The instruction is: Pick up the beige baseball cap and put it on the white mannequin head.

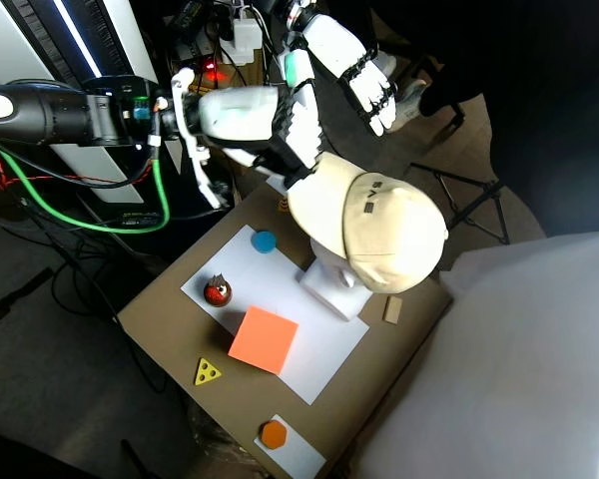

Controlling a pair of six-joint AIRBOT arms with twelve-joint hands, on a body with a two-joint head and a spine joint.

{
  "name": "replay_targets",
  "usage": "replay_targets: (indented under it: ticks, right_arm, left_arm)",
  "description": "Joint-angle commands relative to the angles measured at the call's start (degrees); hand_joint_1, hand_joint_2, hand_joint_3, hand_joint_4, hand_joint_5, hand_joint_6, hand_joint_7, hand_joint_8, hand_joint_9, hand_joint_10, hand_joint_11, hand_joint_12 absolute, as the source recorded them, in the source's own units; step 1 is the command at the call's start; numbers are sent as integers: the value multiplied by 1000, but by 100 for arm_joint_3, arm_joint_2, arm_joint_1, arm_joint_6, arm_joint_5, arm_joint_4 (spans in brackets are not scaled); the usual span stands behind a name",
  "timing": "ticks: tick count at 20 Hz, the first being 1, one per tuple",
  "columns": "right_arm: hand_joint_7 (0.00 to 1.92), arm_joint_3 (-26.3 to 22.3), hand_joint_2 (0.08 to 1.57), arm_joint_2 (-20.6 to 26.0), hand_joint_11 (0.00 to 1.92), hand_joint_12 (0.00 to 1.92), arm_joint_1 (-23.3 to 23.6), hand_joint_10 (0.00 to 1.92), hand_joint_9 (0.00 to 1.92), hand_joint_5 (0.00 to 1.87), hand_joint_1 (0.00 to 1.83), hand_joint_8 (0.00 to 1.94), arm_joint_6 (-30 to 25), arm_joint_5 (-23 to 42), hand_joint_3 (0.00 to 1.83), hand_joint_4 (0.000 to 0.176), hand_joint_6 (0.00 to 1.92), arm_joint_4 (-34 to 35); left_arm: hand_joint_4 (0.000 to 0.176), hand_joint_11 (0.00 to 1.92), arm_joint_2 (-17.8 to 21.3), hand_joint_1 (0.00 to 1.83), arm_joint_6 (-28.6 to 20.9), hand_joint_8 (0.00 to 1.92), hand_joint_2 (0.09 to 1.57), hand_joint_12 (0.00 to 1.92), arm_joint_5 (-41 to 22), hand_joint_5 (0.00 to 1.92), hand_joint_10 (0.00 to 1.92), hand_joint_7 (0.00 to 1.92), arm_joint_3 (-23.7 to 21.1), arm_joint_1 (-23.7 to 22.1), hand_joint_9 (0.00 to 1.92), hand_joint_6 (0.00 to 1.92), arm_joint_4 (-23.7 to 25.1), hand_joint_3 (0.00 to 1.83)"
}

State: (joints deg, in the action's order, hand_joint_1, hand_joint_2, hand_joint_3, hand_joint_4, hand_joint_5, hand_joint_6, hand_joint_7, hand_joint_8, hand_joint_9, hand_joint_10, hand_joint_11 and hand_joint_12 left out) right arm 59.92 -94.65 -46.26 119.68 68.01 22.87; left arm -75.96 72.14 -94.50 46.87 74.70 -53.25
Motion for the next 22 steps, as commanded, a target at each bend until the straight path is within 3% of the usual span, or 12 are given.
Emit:
replay_targets:
  ticks: [1,8,19,22]
  right_arm:
    - [917,-48,1142,-12,952,1333,10,1322,944,820,1371,1030,45,487,0,0,1040,-322]
    - [911,-140,1147,0,943,1330,-90,1332,935,807,1369,1049,157,287,0,0,1048,141]
    - [915,-167,1146,6,925,1327,-121,1339,933,813,1369,1051,128,192,0,0,1031,225]
    - [930,-160,1142,3,922,1343,-119,1336,934,819,1370,1016,116,92,0,0,1035,225]
  left_arm:
    - [0,0,-19,0,-18,6,1130,420,-497,183,4,145,68,-68,116,3,299,0]
    - [0,0,-136,0,-36,2,1137,407,-395,186,3,144,250,-186,111,2,192,2]
    - [0,0,-172,0,-18,1,1138,454,-243,173,3,149,374,-320,124,0,182,0]
    - [0,0,-176,0,-18,1,1138,388,-226,166,3,130,415,-367,107,1,182,0]
